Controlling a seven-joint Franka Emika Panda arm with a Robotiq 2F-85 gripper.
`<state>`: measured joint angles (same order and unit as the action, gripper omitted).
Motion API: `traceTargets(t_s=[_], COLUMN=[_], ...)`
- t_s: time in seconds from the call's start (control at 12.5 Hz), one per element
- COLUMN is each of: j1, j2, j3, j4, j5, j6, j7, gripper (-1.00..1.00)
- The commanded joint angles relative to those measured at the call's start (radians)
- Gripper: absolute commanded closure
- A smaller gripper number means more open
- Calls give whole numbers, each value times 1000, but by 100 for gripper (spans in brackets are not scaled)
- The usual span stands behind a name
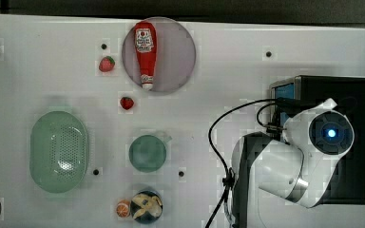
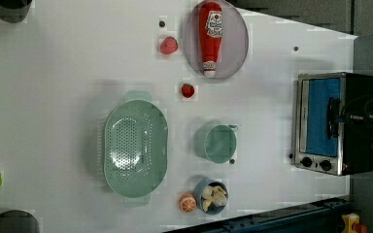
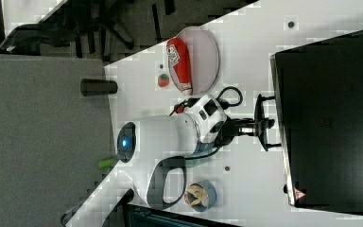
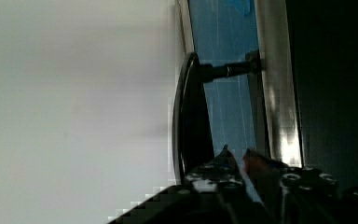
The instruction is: Flap open oven.
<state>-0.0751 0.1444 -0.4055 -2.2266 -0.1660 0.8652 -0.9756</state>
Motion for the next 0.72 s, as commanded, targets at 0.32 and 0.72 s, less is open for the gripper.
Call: traceTargets(t_s=[0.32,0.72], j1=[48,91], j2=[24,46], j3=[36,84], j4=[4,4], j5=[-215,-372], j6=[-28,-87], j7=[113,341], gripper=[65,65])
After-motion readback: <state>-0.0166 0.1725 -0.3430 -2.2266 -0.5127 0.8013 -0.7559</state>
